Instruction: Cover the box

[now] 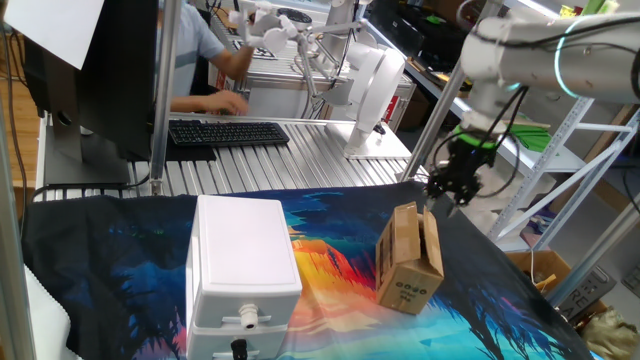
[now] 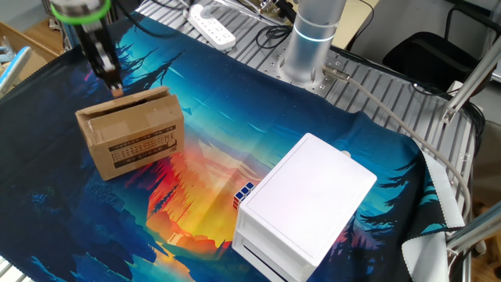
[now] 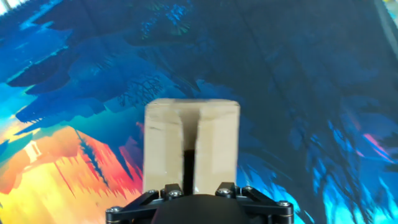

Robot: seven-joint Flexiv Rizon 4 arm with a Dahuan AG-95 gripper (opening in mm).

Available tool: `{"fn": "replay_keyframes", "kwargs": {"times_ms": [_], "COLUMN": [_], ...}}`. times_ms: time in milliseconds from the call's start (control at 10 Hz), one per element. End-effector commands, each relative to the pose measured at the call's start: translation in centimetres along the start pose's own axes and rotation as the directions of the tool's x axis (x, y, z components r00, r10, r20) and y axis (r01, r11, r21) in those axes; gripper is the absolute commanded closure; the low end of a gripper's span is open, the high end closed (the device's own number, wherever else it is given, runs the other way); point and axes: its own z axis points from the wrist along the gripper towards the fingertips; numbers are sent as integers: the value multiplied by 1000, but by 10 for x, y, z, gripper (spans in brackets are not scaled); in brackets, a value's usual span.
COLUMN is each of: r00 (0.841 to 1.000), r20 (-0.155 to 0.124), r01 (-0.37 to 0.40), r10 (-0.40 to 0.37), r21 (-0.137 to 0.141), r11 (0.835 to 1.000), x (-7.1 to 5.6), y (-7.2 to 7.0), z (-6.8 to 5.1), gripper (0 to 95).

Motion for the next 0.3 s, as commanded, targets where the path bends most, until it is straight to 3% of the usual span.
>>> {"fn": "replay_keyframes", "kwargs": {"times_ms": [100, 300], "r00": [999, 997], "r20": [-28, -38], "r01": [-44, -69], "r10": [45, 70], "r21": [23, 27], "r11": [999, 997], "x": [6, 9], "y": [-16, -25], "z": [-13, -18], "gripper": [380, 380]}}
